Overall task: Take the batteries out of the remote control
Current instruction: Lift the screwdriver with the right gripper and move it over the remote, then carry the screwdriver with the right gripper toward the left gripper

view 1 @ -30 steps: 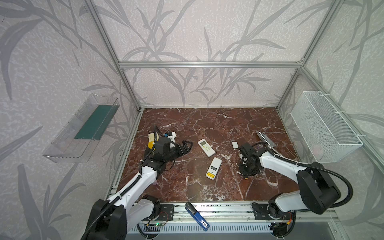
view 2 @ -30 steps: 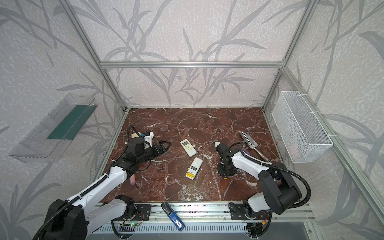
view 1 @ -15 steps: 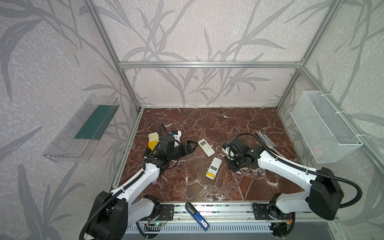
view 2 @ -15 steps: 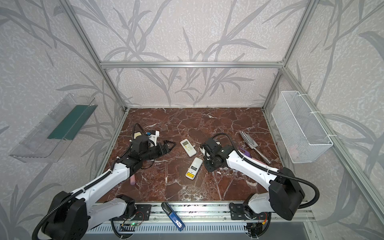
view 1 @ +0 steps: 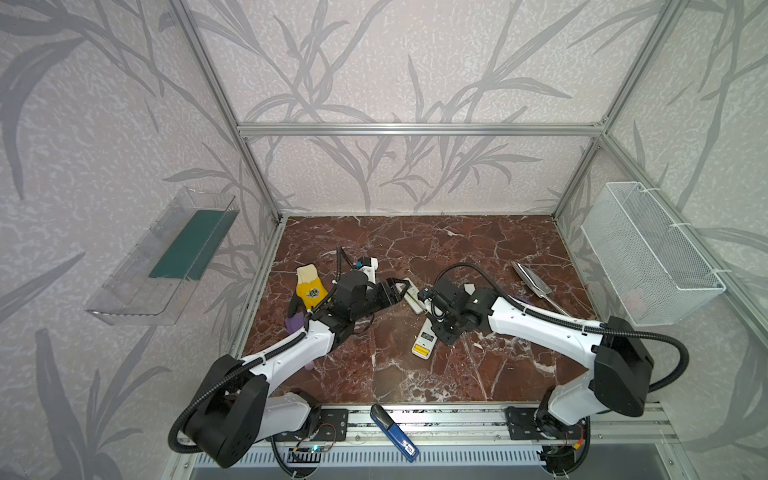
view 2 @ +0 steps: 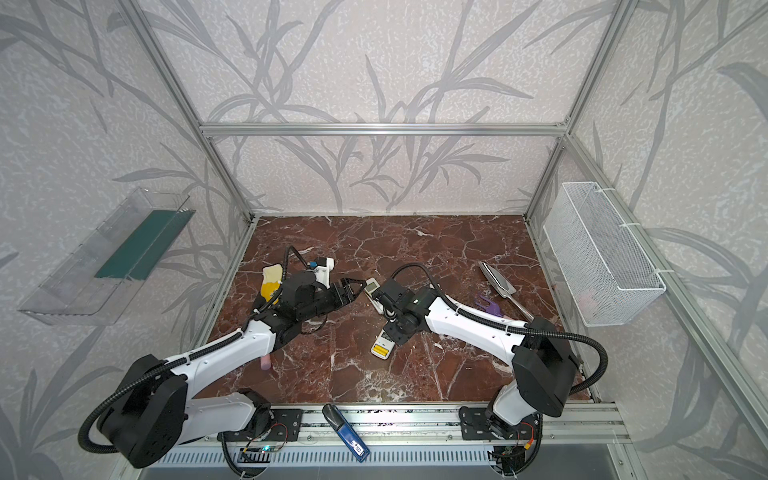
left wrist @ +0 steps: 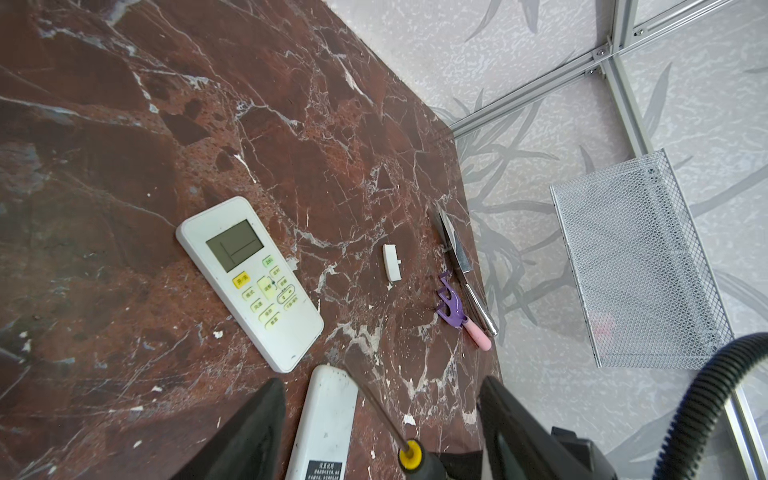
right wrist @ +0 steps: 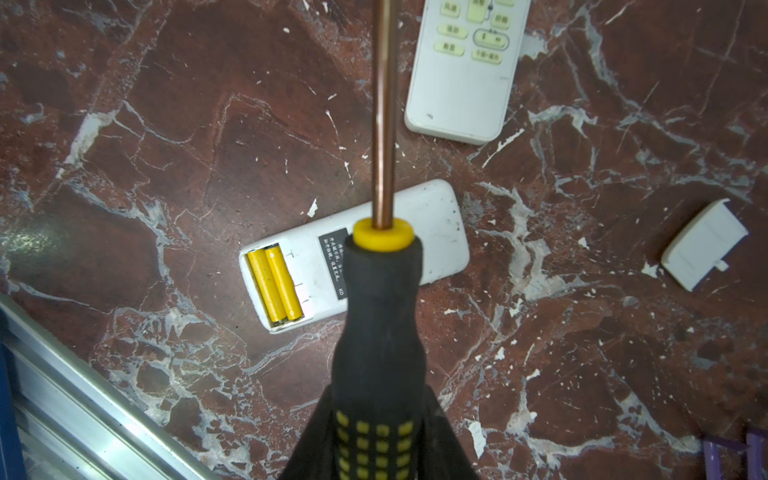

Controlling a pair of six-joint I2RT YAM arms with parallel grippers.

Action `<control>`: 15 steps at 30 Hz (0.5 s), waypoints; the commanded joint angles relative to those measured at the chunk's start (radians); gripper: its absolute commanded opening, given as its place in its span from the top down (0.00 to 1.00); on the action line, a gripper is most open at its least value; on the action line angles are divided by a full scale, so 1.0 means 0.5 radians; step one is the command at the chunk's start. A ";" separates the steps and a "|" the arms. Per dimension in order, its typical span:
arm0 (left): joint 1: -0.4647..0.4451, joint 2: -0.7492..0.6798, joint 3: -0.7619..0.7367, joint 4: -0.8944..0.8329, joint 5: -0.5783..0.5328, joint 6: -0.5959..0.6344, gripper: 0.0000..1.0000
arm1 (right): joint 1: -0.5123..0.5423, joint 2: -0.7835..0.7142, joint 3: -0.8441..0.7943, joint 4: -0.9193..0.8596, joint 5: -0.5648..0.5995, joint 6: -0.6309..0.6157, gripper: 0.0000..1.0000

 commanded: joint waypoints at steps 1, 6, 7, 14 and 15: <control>-0.021 0.049 0.036 0.177 -0.047 -0.076 0.29 | 0.021 0.002 0.094 0.068 -0.010 -0.016 1.00; -0.033 0.112 0.036 0.251 -0.050 -0.117 0.35 | 0.029 -0.005 0.130 0.092 -0.050 -0.029 1.00; -0.036 0.125 0.037 0.268 -0.050 -0.124 0.36 | 0.032 -0.006 0.132 0.099 -0.060 -0.028 1.00; -0.036 0.181 0.042 0.414 -0.001 -0.190 0.63 | 0.039 -0.030 0.114 0.204 -0.115 -0.028 1.00; -0.036 0.188 0.045 0.418 0.011 -0.195 0.67 | 0.039 -0.035 0.112 0.227 -0.116 -0.029 1.00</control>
